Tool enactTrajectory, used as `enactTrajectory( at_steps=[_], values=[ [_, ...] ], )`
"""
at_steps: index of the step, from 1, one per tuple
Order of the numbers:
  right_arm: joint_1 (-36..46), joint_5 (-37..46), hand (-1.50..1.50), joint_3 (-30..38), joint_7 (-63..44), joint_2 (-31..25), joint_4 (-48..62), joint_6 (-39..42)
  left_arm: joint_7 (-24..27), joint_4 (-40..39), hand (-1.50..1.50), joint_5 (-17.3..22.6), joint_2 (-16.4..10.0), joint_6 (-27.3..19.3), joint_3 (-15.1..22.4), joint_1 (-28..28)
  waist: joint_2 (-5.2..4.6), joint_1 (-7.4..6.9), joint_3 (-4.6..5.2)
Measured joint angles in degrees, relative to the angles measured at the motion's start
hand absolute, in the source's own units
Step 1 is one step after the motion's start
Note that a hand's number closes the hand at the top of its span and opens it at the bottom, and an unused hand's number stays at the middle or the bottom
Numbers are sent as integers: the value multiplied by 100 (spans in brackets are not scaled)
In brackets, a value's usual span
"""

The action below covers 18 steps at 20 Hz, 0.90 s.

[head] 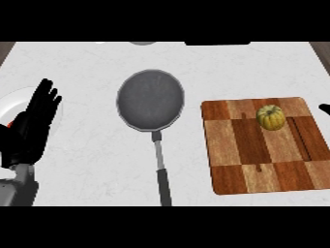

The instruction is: Pick the squash from the cutting board and place it in the pan

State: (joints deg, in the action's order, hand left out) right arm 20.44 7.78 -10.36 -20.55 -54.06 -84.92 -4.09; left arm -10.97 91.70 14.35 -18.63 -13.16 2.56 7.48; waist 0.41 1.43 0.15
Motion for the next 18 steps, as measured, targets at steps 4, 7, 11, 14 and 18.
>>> enactTrajectory(
  at_steps=[4, 7, 11, 14, 18],
  values=[
    [162, 116, -150, -64, -377, -430, -345, 726, 42, -84, 0, 14, 53, 124, 9, 52, -20, -82, -5],
    [600, 190, -150, -238, -741, -413, -323, 1312, 95, -148, 0, -62, 155, 147, 82, 96, -38, -169, -5],
    [1175, 452, -150, -750, -1220, -272, -5, 2080, 18, -175, 0, -38, 143, 226, 64, 263, -69, -308, -4],
    [1642, 668, -150, -1066, -1424, -60, 416, 2643, -59, -183, 0, -67, 174, 237, 100, 324, -80, -345, -5],
    [2134, 833, -150, -1444, -1685, 343, 1027, 3397, -42, -180, 0, -99, 219, 252, 112, 314, -86, -369, -6]
  ],
)
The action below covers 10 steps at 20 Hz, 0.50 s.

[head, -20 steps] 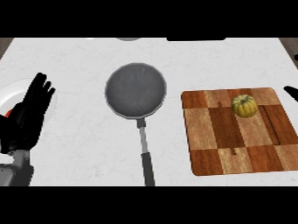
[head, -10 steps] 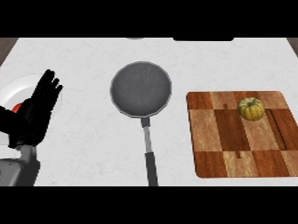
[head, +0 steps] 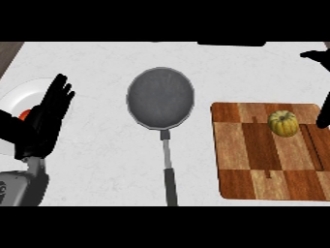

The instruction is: Pick the squash from the cutting board and place it in the pan

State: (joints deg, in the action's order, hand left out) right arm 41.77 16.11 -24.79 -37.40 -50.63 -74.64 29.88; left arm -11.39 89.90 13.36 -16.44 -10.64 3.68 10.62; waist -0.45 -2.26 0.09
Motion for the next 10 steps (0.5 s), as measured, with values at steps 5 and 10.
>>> enactTrajectory(
  at_steps=[5, 10],
  values=[
    [301, -189, -150, -298, -528, 521, 661, 1009, -8, -110, 0, 25, -24, 39, -108, 93, 6, 38, 1],
    [533, -187, -150, -327, -736, 963, 1050, 1564, -29, -34, 0, 0, 6, 63, -167, -8, 29, 115, -4]
  ],
)
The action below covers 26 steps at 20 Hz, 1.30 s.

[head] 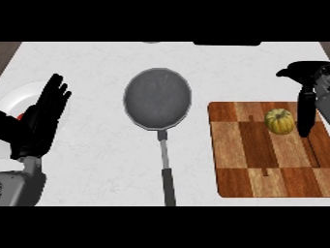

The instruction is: Pick the squash from the cutting board and place it in the pan

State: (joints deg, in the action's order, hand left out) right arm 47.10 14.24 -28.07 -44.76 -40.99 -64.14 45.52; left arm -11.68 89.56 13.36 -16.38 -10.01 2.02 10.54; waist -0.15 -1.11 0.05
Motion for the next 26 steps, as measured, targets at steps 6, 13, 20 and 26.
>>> enactTrajectory(
  at_steps=[6, 13, 20, 26],
  values=[
    [160, 416, -150, -336, -34, 228, 67, 401, -38, -148, 0, 26, -21, 76, -148, 133, 9, 55, 0],
    [186, 932, -150, -393, -190, 680, 26, 493, -58, 11, 0, -107, 75, 48, -135, -26, 20, 74, -2],
    [214, 1555, -150, -285, -151, 1212, 614, 502, -72, 127, 0, -206, 163, 103, -152, -114, 11, 55, -4],
    [161, 2107, -150, -185, -91, 1381, 1027, 471, -94, 84, 0, -257, 218, 165, -217, -59, 10, 65, -4]
  ],
)
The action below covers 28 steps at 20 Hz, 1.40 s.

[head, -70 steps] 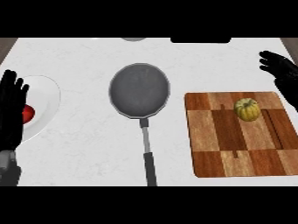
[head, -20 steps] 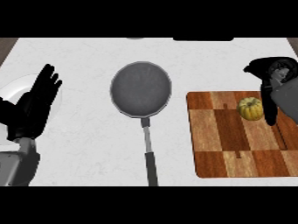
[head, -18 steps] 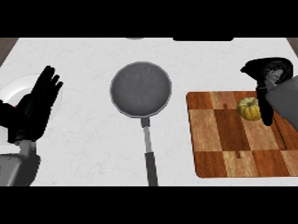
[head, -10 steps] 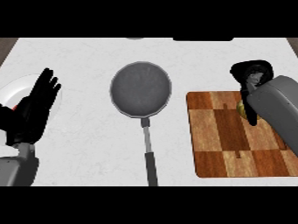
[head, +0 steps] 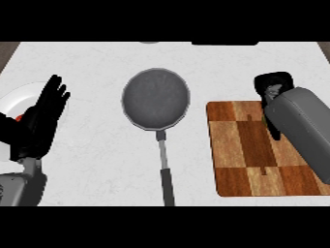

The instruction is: Pick the squash from the cutting board and place it in the pan

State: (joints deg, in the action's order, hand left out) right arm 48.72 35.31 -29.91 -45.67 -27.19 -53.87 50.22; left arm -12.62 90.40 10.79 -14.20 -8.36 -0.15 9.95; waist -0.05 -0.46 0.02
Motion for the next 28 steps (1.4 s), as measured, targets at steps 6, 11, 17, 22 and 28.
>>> enactTrajectory(
  at_steps=[6, 11, 17, 22, 28],
  values=[
    [-174, 487, -150, 218, 287, 25, 202, -94, -16, 54, 0, -36, 39, 101, -96, -56, 0, 6, -1],
    [-214, 882, -150, 318, 641, 100, 671, -200, -49, 85, 0, -80, 101, 142, -145, -66, -5, -5, -2],
    [-318, 1329, -150, 460, 1075, 179, 994, -560, 16, -34, 0, -166, 160, 216, -208, -11, -6, 0, -3],
    [-296, 1618, -150, 644, 1415, 360, 1537, -989, -2, 29, 0, -232, 217, 223, -235, -18, -9, -13, -3],
    [-346, 1877, 150, 821, 1646, 511, 1768, -1119, -150, 129, 0, -208, 205, 334, -314, -40, 7, -3, 9]
  ],
)
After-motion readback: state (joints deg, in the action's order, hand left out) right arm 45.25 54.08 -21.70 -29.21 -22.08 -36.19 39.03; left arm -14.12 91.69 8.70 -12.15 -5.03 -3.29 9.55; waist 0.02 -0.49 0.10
